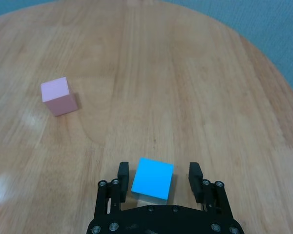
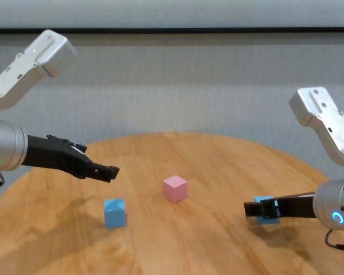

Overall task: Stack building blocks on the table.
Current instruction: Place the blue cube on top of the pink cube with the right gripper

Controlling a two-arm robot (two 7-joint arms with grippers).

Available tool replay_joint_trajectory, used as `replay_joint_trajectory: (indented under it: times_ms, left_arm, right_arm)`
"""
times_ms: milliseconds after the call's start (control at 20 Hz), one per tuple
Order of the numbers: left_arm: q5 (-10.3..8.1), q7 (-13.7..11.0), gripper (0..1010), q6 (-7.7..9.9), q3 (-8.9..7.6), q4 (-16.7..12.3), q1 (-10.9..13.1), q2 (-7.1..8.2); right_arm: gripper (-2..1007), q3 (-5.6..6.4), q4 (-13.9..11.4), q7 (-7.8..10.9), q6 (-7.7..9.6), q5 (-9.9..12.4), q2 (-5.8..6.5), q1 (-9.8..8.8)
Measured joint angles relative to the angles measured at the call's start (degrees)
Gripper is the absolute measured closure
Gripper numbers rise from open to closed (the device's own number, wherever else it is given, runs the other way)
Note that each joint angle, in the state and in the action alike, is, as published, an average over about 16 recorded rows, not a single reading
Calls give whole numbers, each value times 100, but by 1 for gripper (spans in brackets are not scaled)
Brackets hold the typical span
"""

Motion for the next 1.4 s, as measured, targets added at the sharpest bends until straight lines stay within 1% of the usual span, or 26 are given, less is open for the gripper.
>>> replay_joint_trajectory:
  times_ms: [250,450,600,700,850,1050,1200,1400]
  left_arm:
    - [0,0,9,0,0,0,0,0]
    - [0,0,9,0,0,0,0,0]
    - [0,0,9,0,0,0,0,0]
    - [0,0,9,0,0,0,0,0]
    - [0,0,9,0,0,0,0,0]
    - [0,0,9,0,0,0,0,0]
    - [0,0,9,0,0,0,0,0]
    - [0,0,9,0,0,0,0,0]
  right_arm:
    - [373,45,-12,37,28,-46,-24,-11]
    - [490,73,-45,104,24,-76,-38,-25]
    - [556,68,-75,222,-23,-88,-31,-30]
    - [589,41,-89,353,-103,-86,-8,-20]
    - [622,-31,-85,607,-295,-65,48,20]
    - [636,-164,24,1000,-654,-5,140,149]
    - [635,-277,203,1309,-975,57,209,305]
    - [635,-423,560,1693,-1420,156,280,575]
